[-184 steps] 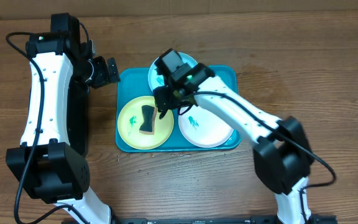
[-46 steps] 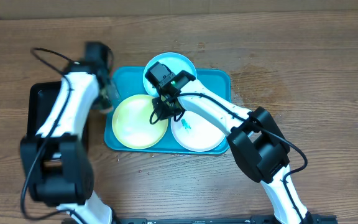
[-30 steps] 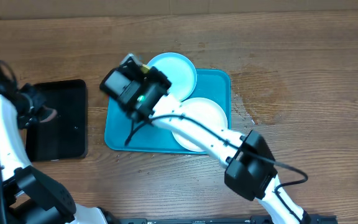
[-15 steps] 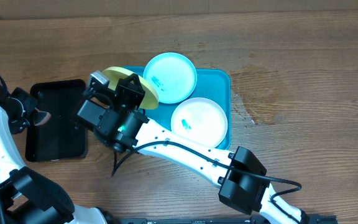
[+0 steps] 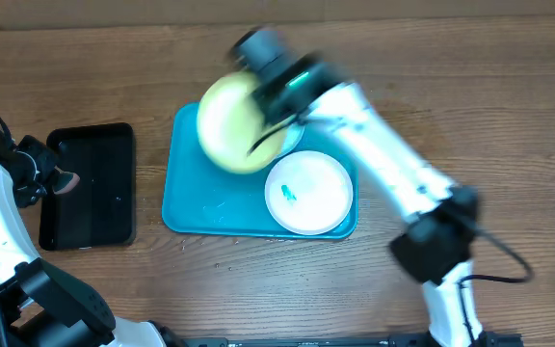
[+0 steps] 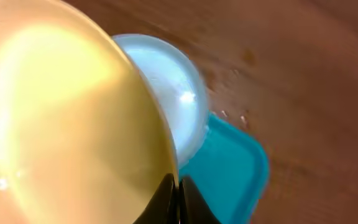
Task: Clean dirty plates on tray and stack at the side
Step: 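Lift the yellow plate with the right gripper and place it right of tray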
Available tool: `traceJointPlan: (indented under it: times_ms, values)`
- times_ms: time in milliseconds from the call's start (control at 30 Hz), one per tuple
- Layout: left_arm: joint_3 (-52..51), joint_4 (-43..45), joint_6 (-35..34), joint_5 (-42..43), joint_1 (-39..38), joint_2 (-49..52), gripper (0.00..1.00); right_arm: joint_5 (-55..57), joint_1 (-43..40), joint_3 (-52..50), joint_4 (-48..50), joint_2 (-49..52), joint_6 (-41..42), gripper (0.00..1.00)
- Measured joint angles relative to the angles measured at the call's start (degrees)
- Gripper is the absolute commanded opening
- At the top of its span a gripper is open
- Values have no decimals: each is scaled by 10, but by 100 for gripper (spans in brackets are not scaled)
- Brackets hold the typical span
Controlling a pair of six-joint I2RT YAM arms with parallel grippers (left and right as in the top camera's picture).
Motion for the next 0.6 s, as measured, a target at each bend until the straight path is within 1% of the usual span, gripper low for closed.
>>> traceJointPlan:
  times_ms: [100, 133, 200, 300, 333, 433, 600]
  values:
    - [0, 0, 0, 0, 0, 0, 4, -79, -130, 1, -57, -24, 11, 4]
    - [0, 0, 0, 0, 0, 0, 4, -96, -177, -3, -70, -26, 15, 4]
    - [0, 0, 0, 2, 0, 0, 4, -121, -243, -33, -76, -26, 20, 4]
    - [0, 0, 0, 2, 0, 0, 4, -142, -309, -99, -69, -26, 22, 4]
    - [0, 0, 0, 3, 0, 0, 4, -149, -337, -137, -51, -26, 23, 4]
    - [0, 1, 0, 6, 0, 0, 4, -159, -387, -222, 8, -26, 24, 4]
    - [0, 2, 0, 11, 0, 0, 4, -159, -434, -333, 84, -26, 26, 4]
